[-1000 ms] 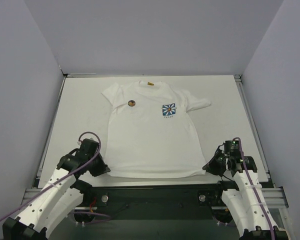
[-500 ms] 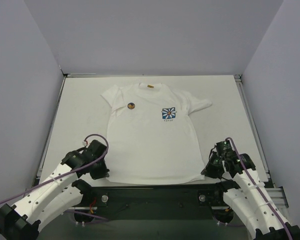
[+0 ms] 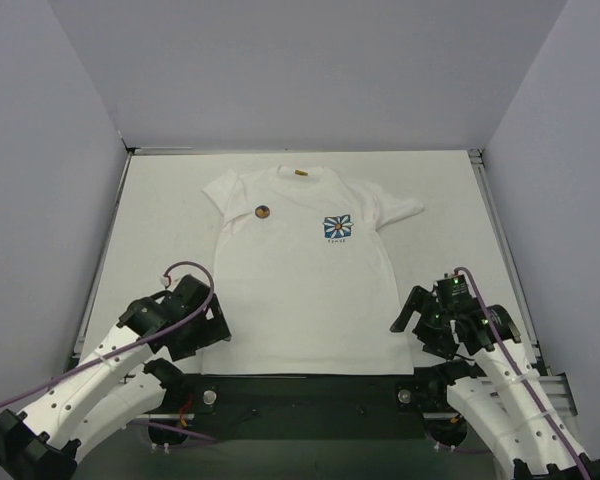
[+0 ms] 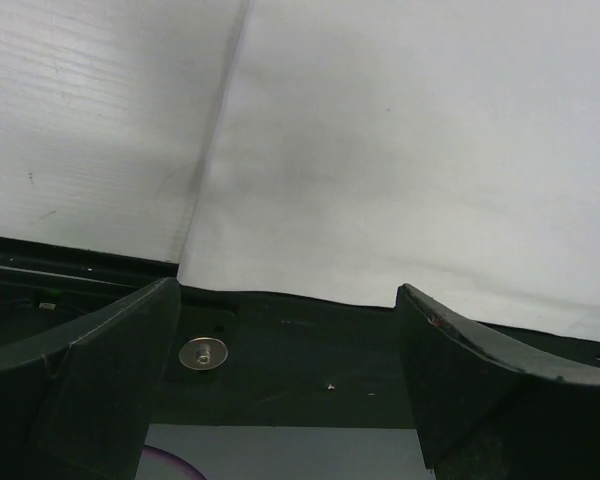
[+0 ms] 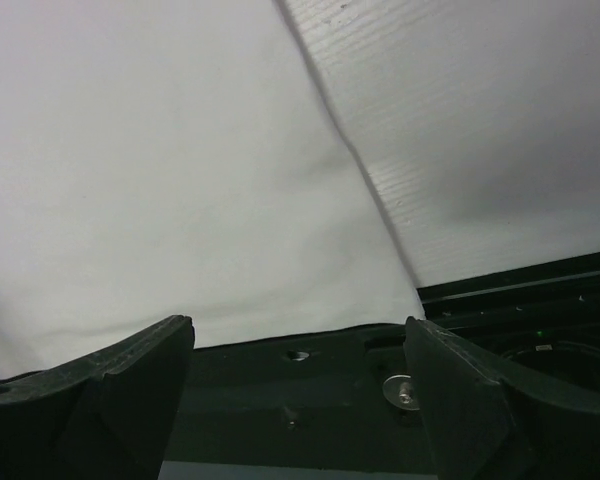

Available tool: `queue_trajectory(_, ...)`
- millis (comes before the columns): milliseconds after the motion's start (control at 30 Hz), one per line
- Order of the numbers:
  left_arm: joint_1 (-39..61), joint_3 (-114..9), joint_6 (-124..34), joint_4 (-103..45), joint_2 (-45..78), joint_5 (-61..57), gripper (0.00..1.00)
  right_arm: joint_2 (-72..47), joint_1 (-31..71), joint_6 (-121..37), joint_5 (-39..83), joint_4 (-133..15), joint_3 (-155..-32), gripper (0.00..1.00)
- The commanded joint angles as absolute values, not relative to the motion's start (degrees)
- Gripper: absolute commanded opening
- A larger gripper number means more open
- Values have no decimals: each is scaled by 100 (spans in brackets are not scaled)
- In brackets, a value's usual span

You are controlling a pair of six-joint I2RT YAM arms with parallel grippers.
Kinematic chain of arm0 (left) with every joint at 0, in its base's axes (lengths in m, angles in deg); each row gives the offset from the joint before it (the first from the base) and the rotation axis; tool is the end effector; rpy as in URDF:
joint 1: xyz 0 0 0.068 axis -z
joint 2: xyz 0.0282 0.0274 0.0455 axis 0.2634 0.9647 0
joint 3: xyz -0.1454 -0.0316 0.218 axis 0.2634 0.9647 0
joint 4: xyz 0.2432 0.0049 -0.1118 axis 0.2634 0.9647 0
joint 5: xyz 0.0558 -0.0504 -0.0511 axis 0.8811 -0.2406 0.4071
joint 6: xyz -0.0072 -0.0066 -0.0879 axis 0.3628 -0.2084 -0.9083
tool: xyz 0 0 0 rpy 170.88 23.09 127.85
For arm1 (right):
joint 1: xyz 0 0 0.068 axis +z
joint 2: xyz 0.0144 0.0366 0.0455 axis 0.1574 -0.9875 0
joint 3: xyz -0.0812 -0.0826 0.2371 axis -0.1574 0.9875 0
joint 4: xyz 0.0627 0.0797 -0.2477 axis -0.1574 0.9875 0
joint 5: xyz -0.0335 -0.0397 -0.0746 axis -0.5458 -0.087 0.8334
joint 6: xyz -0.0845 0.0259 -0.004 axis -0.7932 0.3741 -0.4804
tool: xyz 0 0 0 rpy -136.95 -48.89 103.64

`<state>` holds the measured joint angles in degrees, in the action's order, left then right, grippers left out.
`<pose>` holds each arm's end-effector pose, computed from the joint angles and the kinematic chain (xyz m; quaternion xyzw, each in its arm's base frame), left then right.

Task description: Pin the brooch onto the clothing

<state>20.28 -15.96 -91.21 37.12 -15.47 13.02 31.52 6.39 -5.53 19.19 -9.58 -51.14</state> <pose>0.1193 -0.0736 0.1704 -0.1970 0.9656 -0.0742 0.1530 0.1506 0.0564 0.1863 0.2018 0.9264 0.2257 0.2241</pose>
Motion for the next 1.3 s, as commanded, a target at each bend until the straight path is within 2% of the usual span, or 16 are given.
queue_trajectory(0, 2050, -2009, -9023, 3694, -1523, 1537, 97, 3155, 668, -630, 2083, -528, -5477, 90)
queue_trajectory(233, 2050, -2492, -8541, 3352, -1119, 1827, 97, 2699, 668, -876, 2224, -1212, -5732, 91)
queue_trajectory(467, 2024, -3108, -7723, 2080, -49, 2091, 97, 1400, 659, -1596, 2672, -2213, -6610, 91)
queue_trajectory(867, 1892, -4943, -7608, -137, 2052, 1134, 97, -956, 501, -2019, 3171, -3042, -8841, 85)
queue_trajectory(1033, 1874, -5955, -7319, 292, 2809, 957, 97, -1853, 439, -2238, 3481, -3103, -9774, 83)
queue_trajectory(1267, 1848, -5754, -7292, 231, 3161, 799, 97, -3514, 430, -2625, 3578, -3173, -11154, 74)
